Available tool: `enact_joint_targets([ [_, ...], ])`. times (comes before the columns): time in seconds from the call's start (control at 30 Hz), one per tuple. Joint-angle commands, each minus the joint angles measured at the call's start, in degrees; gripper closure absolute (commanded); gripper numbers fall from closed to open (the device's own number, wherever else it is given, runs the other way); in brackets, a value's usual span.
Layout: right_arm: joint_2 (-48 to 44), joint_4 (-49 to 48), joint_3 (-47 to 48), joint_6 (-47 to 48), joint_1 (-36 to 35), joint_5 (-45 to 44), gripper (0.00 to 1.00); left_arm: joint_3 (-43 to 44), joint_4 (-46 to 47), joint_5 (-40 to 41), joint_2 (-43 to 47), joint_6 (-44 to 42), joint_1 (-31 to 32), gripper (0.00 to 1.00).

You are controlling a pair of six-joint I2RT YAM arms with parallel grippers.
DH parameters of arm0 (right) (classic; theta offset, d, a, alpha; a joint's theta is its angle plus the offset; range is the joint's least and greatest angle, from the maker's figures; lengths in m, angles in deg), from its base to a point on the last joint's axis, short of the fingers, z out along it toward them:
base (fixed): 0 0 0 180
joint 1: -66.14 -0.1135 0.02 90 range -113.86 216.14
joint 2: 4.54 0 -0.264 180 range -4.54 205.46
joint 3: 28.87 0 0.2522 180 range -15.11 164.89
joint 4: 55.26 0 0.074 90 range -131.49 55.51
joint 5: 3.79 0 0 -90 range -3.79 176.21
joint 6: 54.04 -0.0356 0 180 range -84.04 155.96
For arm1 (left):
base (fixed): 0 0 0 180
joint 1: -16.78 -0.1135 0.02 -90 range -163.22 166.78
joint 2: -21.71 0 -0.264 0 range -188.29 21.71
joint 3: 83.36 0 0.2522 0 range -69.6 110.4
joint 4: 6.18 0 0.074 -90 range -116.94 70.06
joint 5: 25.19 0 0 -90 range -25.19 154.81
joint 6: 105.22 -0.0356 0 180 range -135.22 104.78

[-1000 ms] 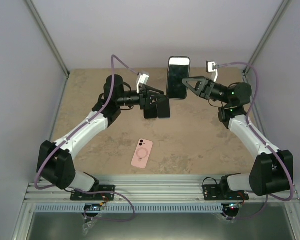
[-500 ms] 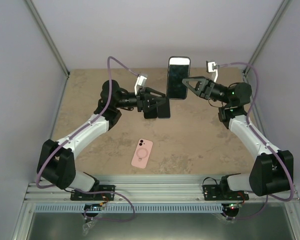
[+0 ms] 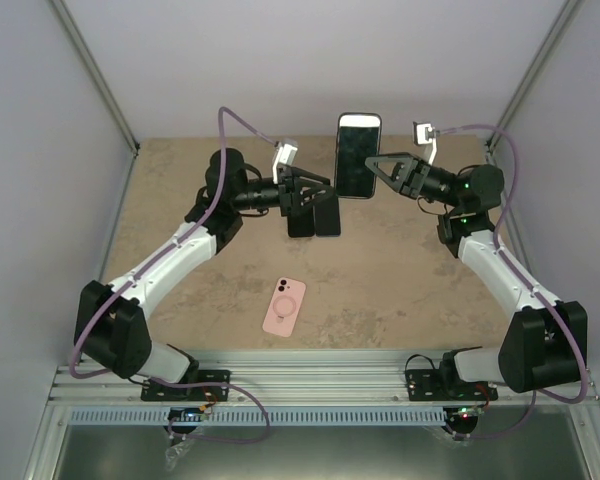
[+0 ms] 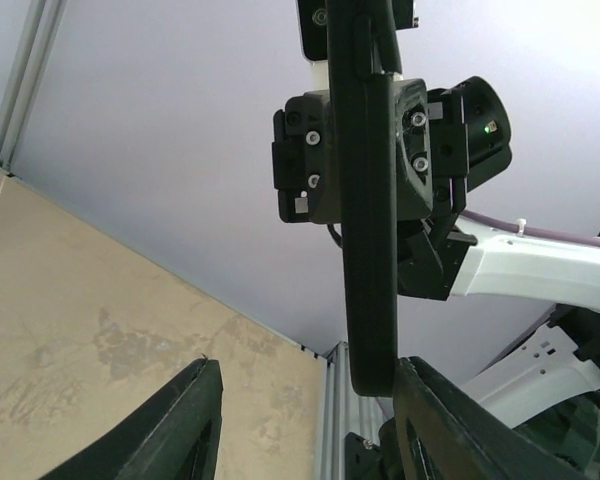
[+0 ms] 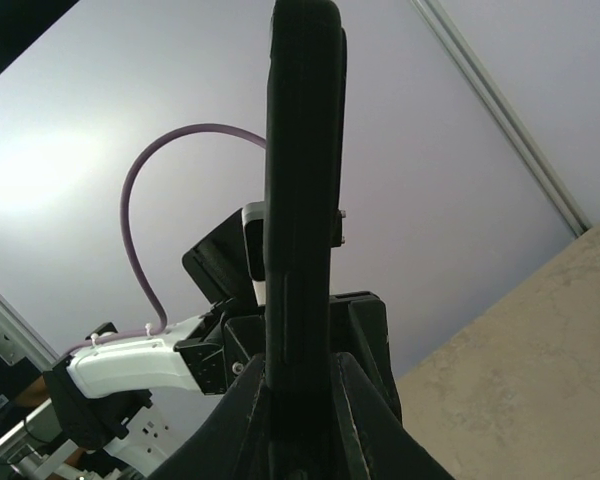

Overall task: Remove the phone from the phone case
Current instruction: Remove the phone case from the phone.

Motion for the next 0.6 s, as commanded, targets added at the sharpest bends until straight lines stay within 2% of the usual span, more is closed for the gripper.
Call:
enact_joint_targets([
  [0.0, -1.6, -4.0, 1.4, -0.4, -0.3, -0.4, 1.00, 1.3, -6.3, 4.3, -0.5, -5.2, 0.2, 0.51],
  [0.23, -1.3, -5.0, 1.3, -1.1, -0.3, -0.5, 1.00, 2.1, -9.6, 5.9, -0.4, -8.1, 0.2, 0.50],
  [0.33, -1.1, -4.5, 1.3, -0.5, -0.3, -0.7, 0.99, 2.2, -8.0, 3.4, -0.2, -7.3, 0.5, 0.47],
  [0.43, -1.1, -3.2, 1.4, 0.7, -0.3, -0.7, 0.99, -1.0, 2.9, -1.9, 0.2, -0.7, 0.5, 0.41],
  [0.57, -1.4, -1.5, 1.7, 2.2, -0.3, -0.7, 0.99, -5.2, 18.0, -7.4, 0.7, 10.2, 0.5, 0.40],
])
